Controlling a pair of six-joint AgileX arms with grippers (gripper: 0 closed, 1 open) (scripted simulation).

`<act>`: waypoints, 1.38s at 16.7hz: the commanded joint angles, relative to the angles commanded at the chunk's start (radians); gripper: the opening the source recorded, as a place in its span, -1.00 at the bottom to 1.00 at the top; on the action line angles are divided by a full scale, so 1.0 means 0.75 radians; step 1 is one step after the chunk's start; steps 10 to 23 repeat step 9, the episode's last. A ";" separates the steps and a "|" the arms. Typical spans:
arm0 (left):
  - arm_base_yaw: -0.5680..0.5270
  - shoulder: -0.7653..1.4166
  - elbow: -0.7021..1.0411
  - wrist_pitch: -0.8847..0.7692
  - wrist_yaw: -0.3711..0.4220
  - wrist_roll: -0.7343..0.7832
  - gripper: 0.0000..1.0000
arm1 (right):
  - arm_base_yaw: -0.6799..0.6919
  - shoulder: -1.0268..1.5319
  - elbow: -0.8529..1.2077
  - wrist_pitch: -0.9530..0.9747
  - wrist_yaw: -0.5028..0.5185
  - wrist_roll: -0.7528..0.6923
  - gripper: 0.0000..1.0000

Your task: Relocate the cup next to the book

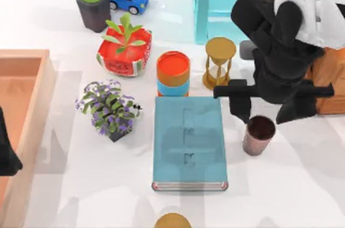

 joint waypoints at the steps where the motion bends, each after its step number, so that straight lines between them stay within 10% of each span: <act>1: 0.000 0.000 0.000 0.000 0.000 0.000 1.00 | 0.000 0.000 0.000 0.000 0.000 0.000 0.66; 4: 0.000 0.000 0.000 0.000 0.000 0.000 1.00 | 0.000 0.000 0.000 0.000 0.000 0.000 1.00; 23: 0.000 0.000 0.000 0.000 0.000 0.000 1.00 | 0.000 0.000 0.000 0.000 0.000 0.000 1.00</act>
